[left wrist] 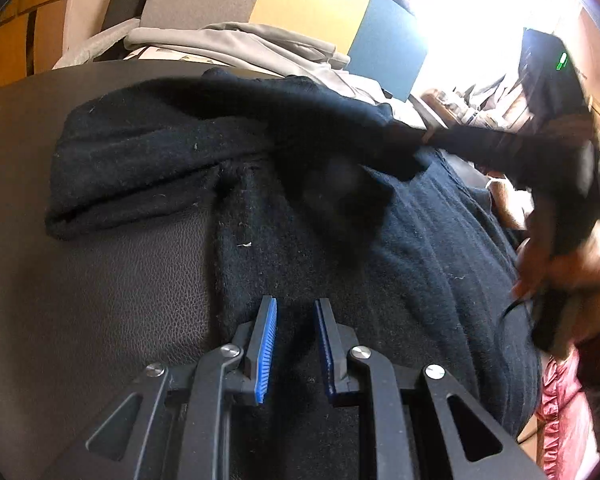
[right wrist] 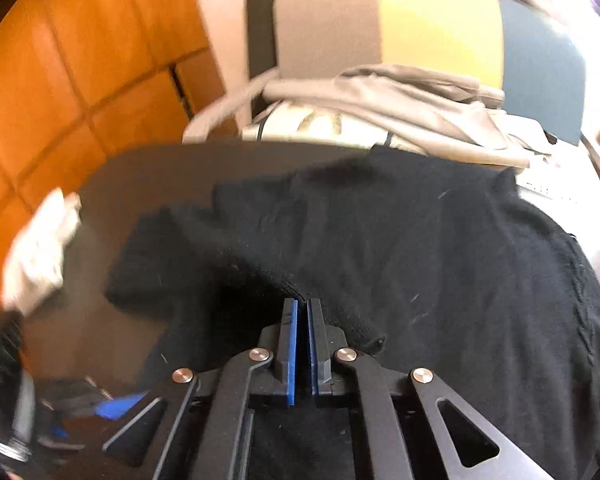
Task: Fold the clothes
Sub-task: 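Grasp the sweater hem with the right gripper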
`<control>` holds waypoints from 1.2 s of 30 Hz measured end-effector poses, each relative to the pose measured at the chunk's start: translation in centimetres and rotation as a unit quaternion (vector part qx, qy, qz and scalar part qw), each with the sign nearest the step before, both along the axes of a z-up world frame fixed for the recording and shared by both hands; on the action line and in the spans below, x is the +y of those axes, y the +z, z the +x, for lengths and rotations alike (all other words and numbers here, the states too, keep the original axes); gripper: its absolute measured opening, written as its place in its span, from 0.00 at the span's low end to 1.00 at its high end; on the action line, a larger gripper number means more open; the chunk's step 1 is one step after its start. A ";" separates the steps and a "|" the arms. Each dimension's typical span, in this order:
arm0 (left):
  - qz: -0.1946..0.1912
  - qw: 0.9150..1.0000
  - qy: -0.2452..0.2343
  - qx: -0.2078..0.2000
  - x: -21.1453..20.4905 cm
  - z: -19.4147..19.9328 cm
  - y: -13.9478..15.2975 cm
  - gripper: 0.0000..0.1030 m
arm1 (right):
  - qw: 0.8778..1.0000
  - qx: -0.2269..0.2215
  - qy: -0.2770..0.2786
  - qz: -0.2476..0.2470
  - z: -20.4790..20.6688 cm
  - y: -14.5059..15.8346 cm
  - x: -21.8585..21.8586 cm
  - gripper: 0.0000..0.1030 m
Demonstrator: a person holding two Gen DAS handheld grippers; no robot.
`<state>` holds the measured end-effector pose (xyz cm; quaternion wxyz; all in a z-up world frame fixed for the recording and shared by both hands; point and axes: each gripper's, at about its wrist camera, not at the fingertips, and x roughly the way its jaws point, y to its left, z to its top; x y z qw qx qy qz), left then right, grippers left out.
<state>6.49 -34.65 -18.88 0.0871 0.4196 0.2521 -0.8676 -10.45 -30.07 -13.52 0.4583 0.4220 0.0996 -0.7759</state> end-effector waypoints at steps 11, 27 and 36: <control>0.007 1.000 0.008 -0.004 0.0 -0.1 0.0 0.18 | 0.972 -0.150 -0.112 -0.144 -8.5 6.8 10.3 0.02; 0.030 0.999 0.030 0.004 -0.3 0.2 -0.1 0.18 | 0.930 -0.281 -0.154 -0.179 -5.0 -5.9 6.4 0.59; 0.049 0.998 0.030 0.019 -0.8 0.9 -0.4 0.18 | 0.944 -0.235 -0.171 -0.156 -5.8 -5.4 4.9 0.59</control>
